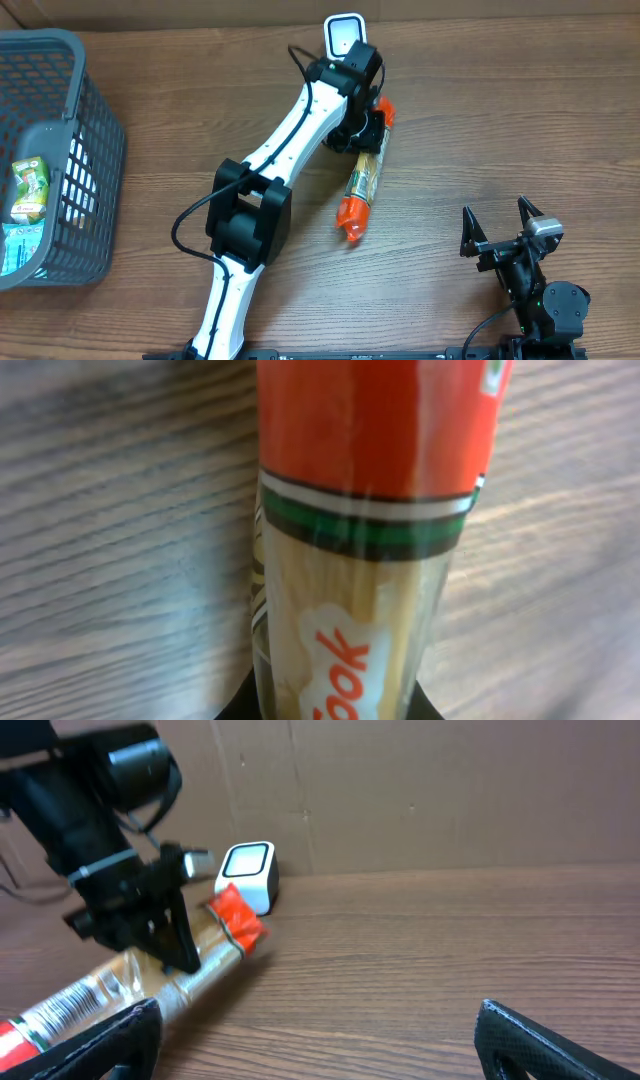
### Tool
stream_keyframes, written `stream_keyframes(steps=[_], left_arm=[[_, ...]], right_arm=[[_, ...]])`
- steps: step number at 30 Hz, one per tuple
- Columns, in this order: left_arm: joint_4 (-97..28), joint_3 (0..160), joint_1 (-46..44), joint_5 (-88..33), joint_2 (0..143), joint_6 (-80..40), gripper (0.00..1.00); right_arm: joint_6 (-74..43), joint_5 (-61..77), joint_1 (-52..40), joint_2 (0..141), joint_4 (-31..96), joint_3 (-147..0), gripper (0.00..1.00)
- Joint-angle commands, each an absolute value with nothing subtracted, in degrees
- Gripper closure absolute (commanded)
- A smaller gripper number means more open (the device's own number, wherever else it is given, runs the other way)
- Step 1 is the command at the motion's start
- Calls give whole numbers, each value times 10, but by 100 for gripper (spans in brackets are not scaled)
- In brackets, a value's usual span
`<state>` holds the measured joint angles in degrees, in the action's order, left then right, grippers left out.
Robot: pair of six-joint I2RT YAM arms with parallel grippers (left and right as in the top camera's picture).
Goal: Scan the item barcode
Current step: 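Place the spaghetti pack on the table in front of the scanner, then reach the left gripper back into the basket toward the white tube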
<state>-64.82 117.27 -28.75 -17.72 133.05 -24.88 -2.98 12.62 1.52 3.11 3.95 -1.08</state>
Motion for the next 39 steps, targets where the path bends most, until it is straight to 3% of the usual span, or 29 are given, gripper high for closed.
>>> stream_keyframes(steps=[1, 5, 6, 10, 13, 21, 30, 39], left_arm=[[-616, 1140, -284, -228, 1318, -305, 95], [-616, 1126, -280, -231, 1318, -283, 95], [-618, 1126, -280, -229, 1318, -276, 91], [-620, 1126, -275, -225, 1318, -256, 53], [-624, 1127, -268, -225, 1313, -236, 35], [-627, 1147, -215, -225, 1249, -199, 36], [-646, 1154, -145, -183, 1074, -151, 39], [-728, 1154, -20, -34, 936, -157, 10]], right_arm=[[-28, 122, 16, 26, 36, -5, 0], [-28, 123, 16, 26, 36, -5, 0], [-28, 122, 16, 26, 36, -5, 0], [-28, 123, 16, 26, 36, -5, 0], [-28, 123, 16, 26, 36, -5, 0], [-28, 123, 16, 26, 36, -5, 0], [-28, 123, 16, 26, 36, -5, 0], [-28, 122, 16, 26, 36, -5, 0]])
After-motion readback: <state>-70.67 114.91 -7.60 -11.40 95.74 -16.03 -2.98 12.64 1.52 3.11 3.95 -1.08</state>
